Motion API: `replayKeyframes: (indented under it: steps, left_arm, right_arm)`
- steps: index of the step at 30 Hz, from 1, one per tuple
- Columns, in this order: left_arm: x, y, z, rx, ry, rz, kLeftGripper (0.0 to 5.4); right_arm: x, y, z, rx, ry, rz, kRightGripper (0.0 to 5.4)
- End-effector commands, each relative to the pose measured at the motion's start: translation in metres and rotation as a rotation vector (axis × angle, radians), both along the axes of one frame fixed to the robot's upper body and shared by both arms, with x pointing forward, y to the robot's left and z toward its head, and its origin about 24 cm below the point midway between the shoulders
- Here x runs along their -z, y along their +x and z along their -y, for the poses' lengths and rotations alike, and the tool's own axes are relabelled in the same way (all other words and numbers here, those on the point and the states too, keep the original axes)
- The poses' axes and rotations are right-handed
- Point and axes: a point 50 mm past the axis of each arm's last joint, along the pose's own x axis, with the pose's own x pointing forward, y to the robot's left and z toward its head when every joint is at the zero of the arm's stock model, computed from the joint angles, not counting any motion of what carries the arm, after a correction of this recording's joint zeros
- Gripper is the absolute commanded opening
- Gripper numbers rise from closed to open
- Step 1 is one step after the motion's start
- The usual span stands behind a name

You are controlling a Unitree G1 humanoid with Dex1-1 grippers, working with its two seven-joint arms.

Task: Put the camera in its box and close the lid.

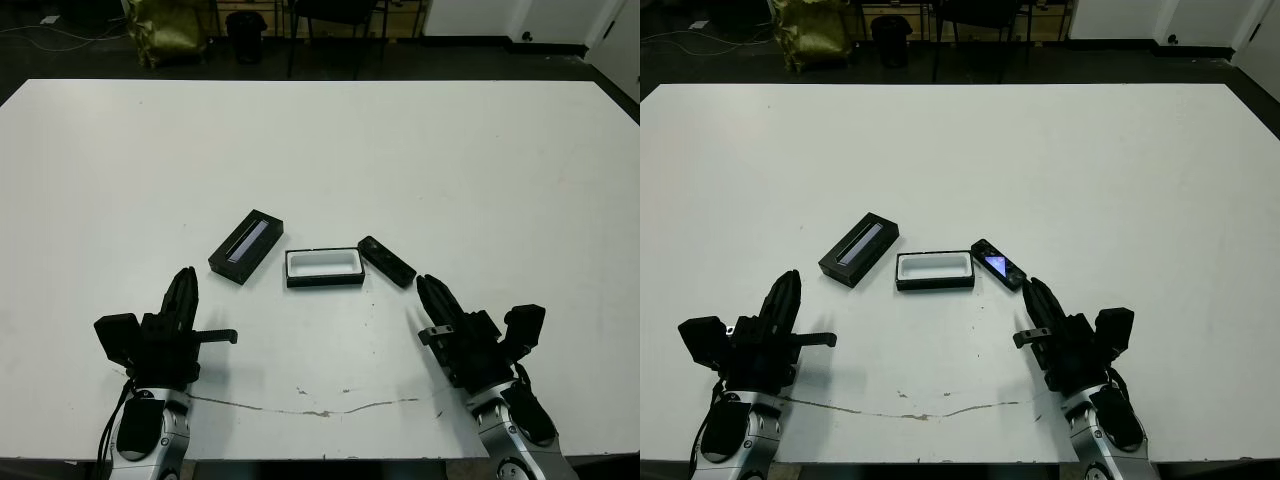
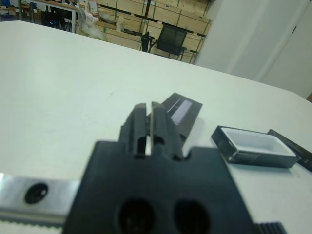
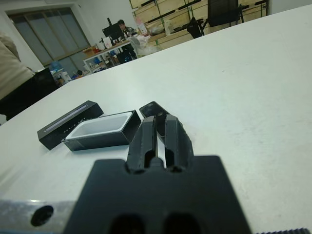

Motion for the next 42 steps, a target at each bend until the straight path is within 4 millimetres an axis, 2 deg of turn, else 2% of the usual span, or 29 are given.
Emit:
replayKeyframes:
  steps: [1,9,15,19,24,28,32,42]
  left_arm:
    - [0.004,-0.001,0.000,0.002,0.002,-0.020,0.02]
    - [0.004,-0.001,-0.001,-0.006,0.020,-0.014,0.02]
    - [0.005,-0.002,-0.001,-0.013,0.007,-0.024,0.02]
    - [0.005,-0.002,0.000,-0.011,0.010,-0.024,0.02]
    - [0.006,-0.002,-0.001,-0.011,-0.006,-0.031,0.02]
    - [0.006,-0.002,-0.001,-0.007,-0.017,-0.034,0.02]
    - [0.006,-0.002,-0.001,-0.010,-0.011,-0.033,0.00]
    - [0.006,-0.003,0.001,-0.013,-0.019,-0.038,0.00]
  right_arm:
    - [0.003,-0.002,0.003,0.009,-0.009,-0.032,0.00]
    - [0.002,-0.002,0.003,0.002,-0.005,-0.023,0.00]
    - [-0.007,0.000,0.007,-0.005,-0.005,-0.013,0.00]
    - [-0.025,0.002,0.013,-0.010,-0.164,0.038,0.00]
    - [-0.032,0.018,0.028,-0.086,-0.301,0.108,0.00]
    - [-0.033,0.028,0.034,-0.150,-0.346,0.135,0.00]
    - [-0.036,0.035,0.035,-0.208,-0.402,0.121,0.56]
    - [-0.021,0.042,0.035,-0.361,-0.425,0.085,2.76]
